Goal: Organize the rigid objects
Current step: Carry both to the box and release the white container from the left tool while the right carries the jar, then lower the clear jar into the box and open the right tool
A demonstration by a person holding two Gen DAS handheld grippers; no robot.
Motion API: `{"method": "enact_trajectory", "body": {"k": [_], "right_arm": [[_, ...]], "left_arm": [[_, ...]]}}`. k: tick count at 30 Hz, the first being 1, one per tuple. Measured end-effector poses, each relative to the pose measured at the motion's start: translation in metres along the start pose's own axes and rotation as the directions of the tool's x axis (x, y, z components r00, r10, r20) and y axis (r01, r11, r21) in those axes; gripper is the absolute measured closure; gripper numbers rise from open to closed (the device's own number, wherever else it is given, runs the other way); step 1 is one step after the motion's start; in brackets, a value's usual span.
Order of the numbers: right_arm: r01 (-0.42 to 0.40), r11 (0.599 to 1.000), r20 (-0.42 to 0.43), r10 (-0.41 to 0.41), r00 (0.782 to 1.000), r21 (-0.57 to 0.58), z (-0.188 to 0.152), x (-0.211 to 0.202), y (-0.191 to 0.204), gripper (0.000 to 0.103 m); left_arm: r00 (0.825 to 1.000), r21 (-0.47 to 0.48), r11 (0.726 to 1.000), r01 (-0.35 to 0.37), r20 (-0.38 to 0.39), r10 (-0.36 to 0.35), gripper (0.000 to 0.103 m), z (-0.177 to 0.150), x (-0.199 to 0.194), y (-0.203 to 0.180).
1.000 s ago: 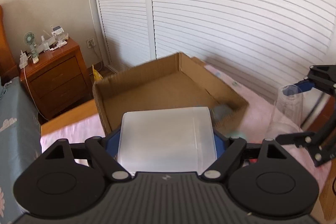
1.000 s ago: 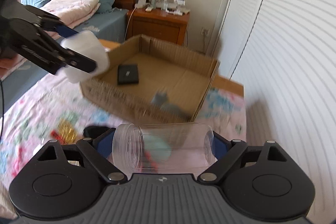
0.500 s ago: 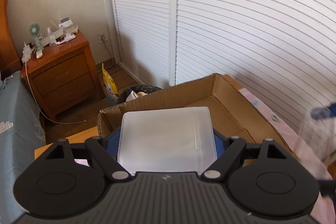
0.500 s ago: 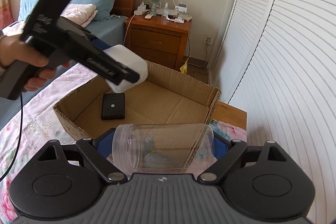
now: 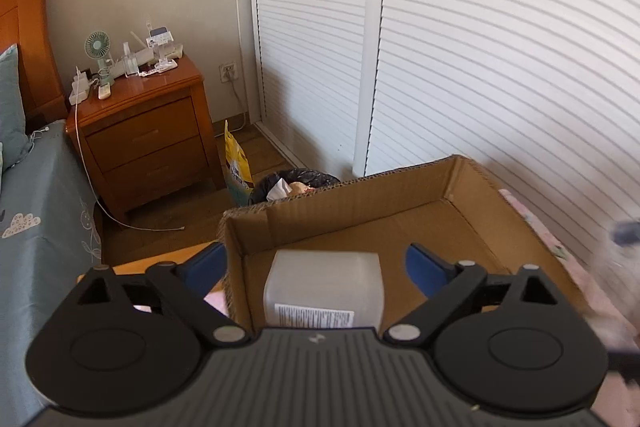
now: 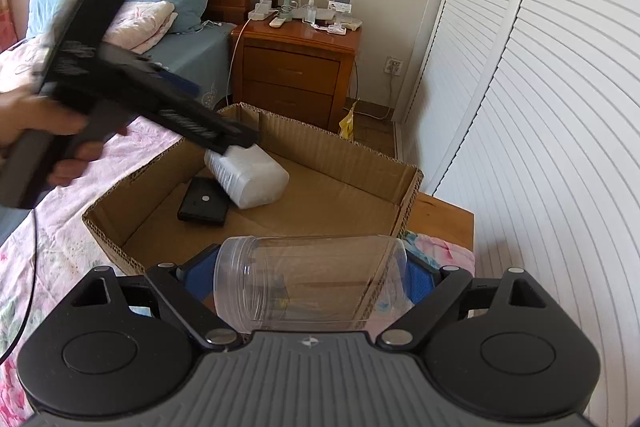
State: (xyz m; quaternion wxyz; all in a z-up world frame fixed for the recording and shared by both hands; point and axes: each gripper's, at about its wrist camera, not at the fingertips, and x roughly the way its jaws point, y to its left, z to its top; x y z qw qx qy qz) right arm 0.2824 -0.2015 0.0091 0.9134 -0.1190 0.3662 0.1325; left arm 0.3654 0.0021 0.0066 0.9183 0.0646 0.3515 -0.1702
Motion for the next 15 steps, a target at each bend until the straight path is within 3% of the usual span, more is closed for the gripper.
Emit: {"method": "enact_trajectory", "body": {"k": [15], "right_arm": [[0.042, 0.999, -0.005, -0.042, 0.999, 0.006, 0.053, 0.053, -0.007, 0.01]], "left_arm": [[0.997, -0.001, 1.0, 0.024, 0.069, -0.024, 0.002, -0.076, -0.095, -0.009]]}}
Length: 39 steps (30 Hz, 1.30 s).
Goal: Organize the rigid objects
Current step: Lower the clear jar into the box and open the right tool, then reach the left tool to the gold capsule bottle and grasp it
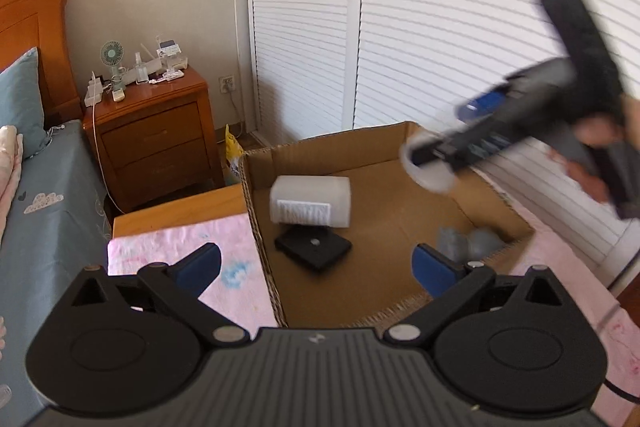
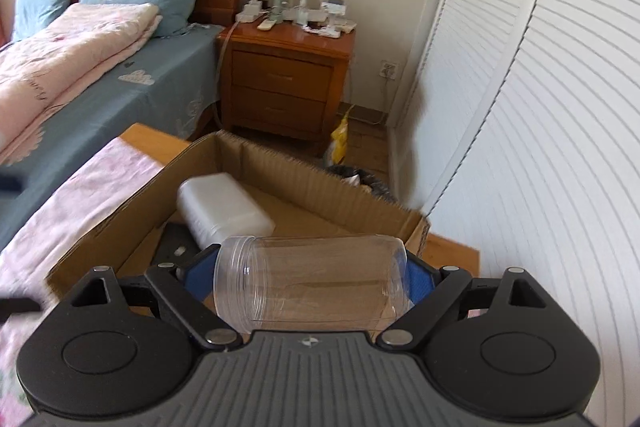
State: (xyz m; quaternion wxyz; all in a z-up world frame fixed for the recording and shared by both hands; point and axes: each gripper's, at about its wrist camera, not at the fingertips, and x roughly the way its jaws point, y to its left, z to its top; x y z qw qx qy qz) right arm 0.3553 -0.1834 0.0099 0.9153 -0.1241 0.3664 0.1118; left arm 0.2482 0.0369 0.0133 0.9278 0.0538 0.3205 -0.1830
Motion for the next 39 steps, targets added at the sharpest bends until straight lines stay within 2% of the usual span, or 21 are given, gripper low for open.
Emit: {"method": "enact_trajectory", "body": {"k": [3, 7, 16, 22, 28, 39], "right_arm": [[0.025, 0.999, 0.014, -0.026, 1.0, 0.028, 0.007, 0.009, -0.005, 0.0], [0.015, 0.997, 0.006, -0.015, 1.0, 0.072, 0.001, 0.003, -0.009, 0.0], [0.042, 0.993, 0.038, -0.046, 0.998, 0.114, -0.027, -0.047, -0.002, 0.0], [0.038, 0.99, 0.05, -0.045, 0.998, 0.134, -0.062, -0.075, 0.011, 0.0], [0.037, 0.985, 0.041, -0.044, 0.998, 0.168, -0.11, -0.087, 0.027, 0.0], [-0.05, 0.978, -0.002, 0.052, 0.999, 0.202, -0.182, -0.091, 0.066, 0.0]], "left_arm": [[0.999, -0.047, 0.998, 0.036, 0.0, -0.036, 0.002, -0.011, -0.007, -0.003], [0.999, -0.033, 0.999, 0.039, -0.009, -0.04, 0.002, -0.023, -0.015, -0.013], [1.0, 0.002, 1.0, 0.003, -0.005, -0.003, 0.002, -0.045, -0.045, -0.032], [0.999, -0.001, 0.999, -0.045, -0.011, 0.045, 0.002, -0.064, -0.058, -0.039], [0.999, -0.034, 0.999, -0.026, -0.032, 0.025, 0.002, -0.083, -0.061, -0.041], [0.993, -0.044, 0.999, 0.01, -0.113, -0.015, 0.002, -0.119, -0.049, -0.049]]}}
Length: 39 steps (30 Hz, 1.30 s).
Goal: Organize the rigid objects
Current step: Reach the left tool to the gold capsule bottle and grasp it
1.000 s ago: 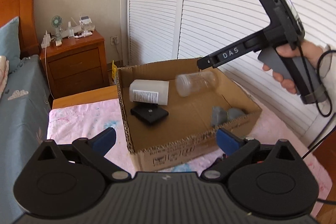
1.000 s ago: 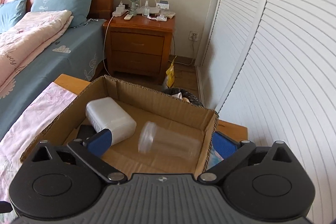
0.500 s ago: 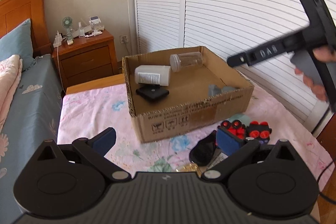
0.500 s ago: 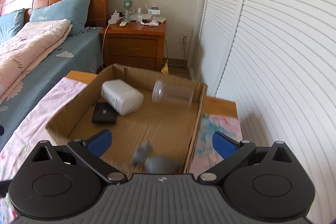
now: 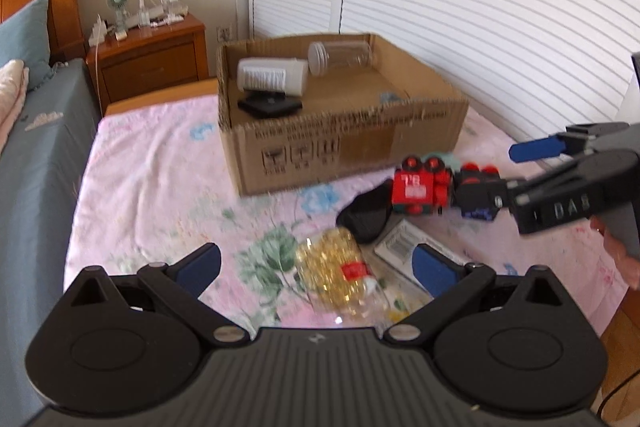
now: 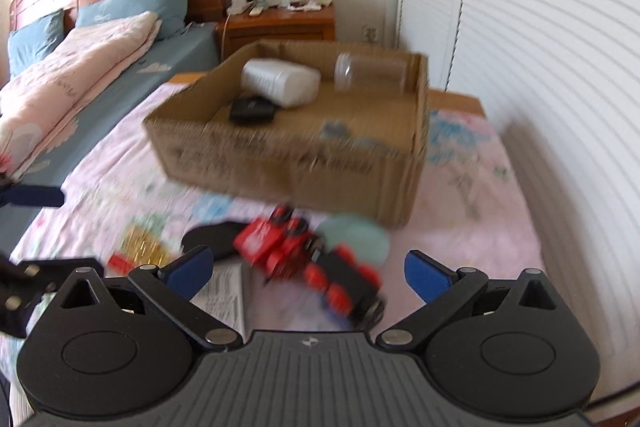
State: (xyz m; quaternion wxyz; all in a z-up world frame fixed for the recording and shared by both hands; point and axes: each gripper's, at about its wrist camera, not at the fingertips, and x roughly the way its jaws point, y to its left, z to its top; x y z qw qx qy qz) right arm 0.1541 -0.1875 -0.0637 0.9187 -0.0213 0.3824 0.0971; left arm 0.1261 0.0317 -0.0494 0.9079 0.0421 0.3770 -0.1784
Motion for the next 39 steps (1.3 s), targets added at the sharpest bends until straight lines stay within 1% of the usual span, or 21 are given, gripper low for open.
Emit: {"method": "enact_trajectory", "body": {"k": [5, 11, 16, 20, 22, 23, 27, 35, 39], "right_arm": [[-0.031, 0.998, -0.024, 0.029, 0.999, -0.047, -0.025, -0.001, 0.012, 0.0], [-0.075, 0.996, -0.073, 0.072, 0.995, -0.041, -0.048, 0.006, 0.015, 0.0], [-0.089, 0.995, -0.082, 0.085, 0.993, -0.053, -0.059, 0.014, 0.025, 0.0], [-0.042, 0.99, -0.084, 0.031, 0.996, -0.134, -0.061, 0.018, 0.04, 0.0], [-0.043, 0.987, -0.078, 0.031, 0.996, -0.152, -0.061, 0.018, 0.044, 0.0], [-0.055, 0.988, -0.085, 0.043, 0.995, -0.142, -0.06, 0.018, 0.043, 0.0], [-0.061, 0.988, -0.06, 0.053, 0.997, -0.144, -0.063, 0.017, 0.041, 0.0], [-0.057, 0.989, -0.039, 0.052, 0.998, -0.139, -0.065, 0.017, 0.041, 0.0], [-0.052, 0.99, -0.033, 0.048, 0.998, -0.135, -0.067, 0.016, 0.042, 0.0]], "left_arm": [[1.0, 0.016, 1.0, 0.005, -0.029, -0.005, 0.002, -0.013, 0.007, -0.005], [0.999, 0.027, 1.0, 0.008, -0.046, -0.007, 0.002, -0.024, 0.012, -0.01], [0.998, 0.016, 1.0, 0.014, -0.066, -0.013, 0.002, -0.032, 0.015, -0.011], [0.997, 0.031, 0.999, -0.009, -0.073, 0.011, 0.002, -0.039, 0.016, -0.011], [0.997, 0.031, 0.999, -0.022, -0.071, 0.025, 0.002, -0.043, 0.015, -0.009], [0.997, 0.027, 0.999, -0.027, -0.071, 0.029, 0.002, -0.045, 0.014, -0.006], [0.996, -0.01, 0.998, -0.059, -0.07, 0.058, 0.002, -0.05, 0.01, 0.005], [0.993, -0.141, 0.985, -0.102, -0.073, 0.092, 0.002, -0.057, 0.006, 0.04], [0.987, -0.173, 0.973, -0.153, -0.067, 0.144, 0.002, -0.055, 0.008, 0.055]]}}
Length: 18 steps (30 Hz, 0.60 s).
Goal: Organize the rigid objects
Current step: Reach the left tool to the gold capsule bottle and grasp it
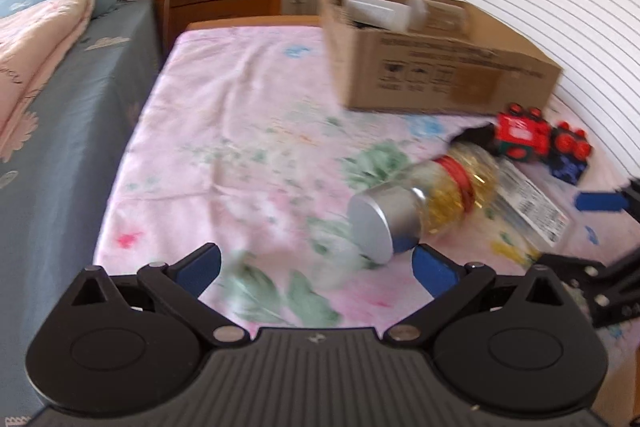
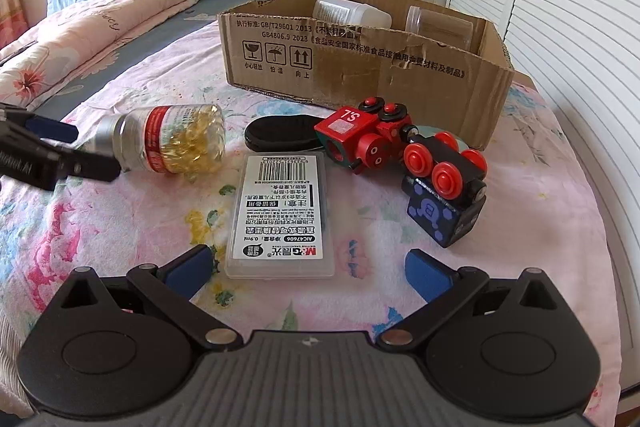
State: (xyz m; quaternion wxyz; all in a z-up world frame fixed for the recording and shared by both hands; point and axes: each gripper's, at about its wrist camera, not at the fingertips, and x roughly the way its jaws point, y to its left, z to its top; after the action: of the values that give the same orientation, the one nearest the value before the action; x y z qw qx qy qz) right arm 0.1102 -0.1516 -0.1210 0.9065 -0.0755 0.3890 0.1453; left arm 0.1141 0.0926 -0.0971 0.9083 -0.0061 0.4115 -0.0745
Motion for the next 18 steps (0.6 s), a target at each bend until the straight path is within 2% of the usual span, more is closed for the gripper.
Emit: {"method": "enact_trajectory", "body": {"k": [7, 10, 14, 18], "right_arm": [[0.005, 1.0, 0.007, -0.005, 1.0, 0.004, -0.002, -0.001, 0.001, 0.0], [0.0, 1.0, 0.005, 0.0, 1.0, -0.001, -0.002, -0.001, 0.0, 0.0], [-0.004, 1.0, 0.012, 0.004, 1.0, -0.005, -0.003, -0.001, 0.001, 0.0], [-0.016, 1.0, 0.014, 0.016, 1.0, -0.016, -0.004, -0.002, -0.001, 0.0]], "left_arm": [[0.999, 0.026, 0.999, -0.045, 0.032, 0.044, 0.002, 0.01, 0.006, -0.002], [0.999, 0.069, 0.997, 0.027, 0.024, -0.028, 0.002, 0.009, -0.002, -0.011], [0.991, 0.091, 0.987, 0.129, 0.018, -0.131, 0.002, 0.005, -0.006, -0.032], [0.991, 0.101, 0.986, 0.133, 0.002, -0.134, 0.002, 0.009, 0.006, -0.051]]}}
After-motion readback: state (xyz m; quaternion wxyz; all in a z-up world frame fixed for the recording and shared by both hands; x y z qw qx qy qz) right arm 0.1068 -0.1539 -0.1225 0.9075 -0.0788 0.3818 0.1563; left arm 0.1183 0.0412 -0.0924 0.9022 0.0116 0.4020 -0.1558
